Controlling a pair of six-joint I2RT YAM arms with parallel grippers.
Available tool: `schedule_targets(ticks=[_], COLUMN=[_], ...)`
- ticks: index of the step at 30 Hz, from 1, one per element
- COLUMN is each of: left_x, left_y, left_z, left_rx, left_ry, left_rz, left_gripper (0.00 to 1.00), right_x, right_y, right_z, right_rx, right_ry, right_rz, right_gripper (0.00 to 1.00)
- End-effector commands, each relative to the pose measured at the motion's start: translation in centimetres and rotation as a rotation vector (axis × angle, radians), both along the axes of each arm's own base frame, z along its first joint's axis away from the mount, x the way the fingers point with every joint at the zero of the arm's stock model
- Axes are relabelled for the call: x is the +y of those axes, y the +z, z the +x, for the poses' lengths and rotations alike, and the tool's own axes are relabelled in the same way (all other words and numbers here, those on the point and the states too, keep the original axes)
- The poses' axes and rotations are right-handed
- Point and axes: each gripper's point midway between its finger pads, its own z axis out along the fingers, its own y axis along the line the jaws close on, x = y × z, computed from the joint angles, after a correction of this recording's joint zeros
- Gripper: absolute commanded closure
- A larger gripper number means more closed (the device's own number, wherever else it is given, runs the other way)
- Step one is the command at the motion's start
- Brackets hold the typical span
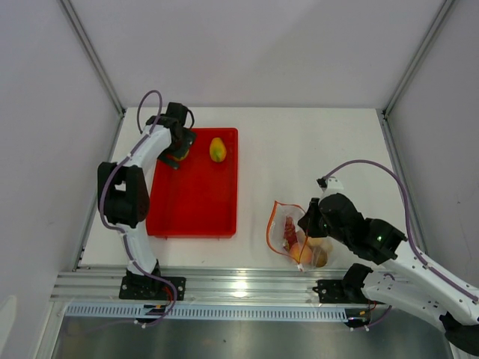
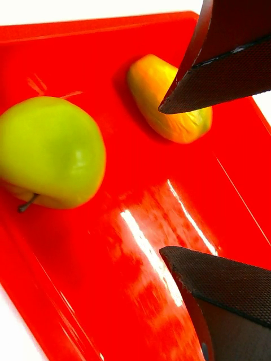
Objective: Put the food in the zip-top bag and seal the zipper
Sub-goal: Pick up the fake fruit from the bin.
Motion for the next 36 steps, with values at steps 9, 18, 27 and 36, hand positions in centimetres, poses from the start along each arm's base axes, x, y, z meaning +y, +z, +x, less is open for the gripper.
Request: schedule_targets(ticks=[9,18,27,36], left_x=[1.2,2.3,3.2,4.3], left_y=[-0.9,-2.4,-1.9,-1.9], left_z=[4.1,5.0,7.4,7.8], left_rx=[-0.095,-0.136,-0.235,-0.214], left_ry=[0.150,0.250,0.233,0.269], left_rz=[-0.080,-0.125,-0.074,-0.035], left_gripper=[0.00,0.01,0.01,0.01], right_x=[0.1,0.1,0.2,0.7], right_y=[0.9,0.5,0.3,1.1], right_z=[-0.2,-0.2,0.1,0.3], right_rx=[-0.034,-0.036,-0.042,-0.053], right_ry=[0.028,0.034,0.036,0.048], right_rz=[0.034,0.025,0.020,0.037], right_gripper=[1.00,1.00,1.00,1.00])
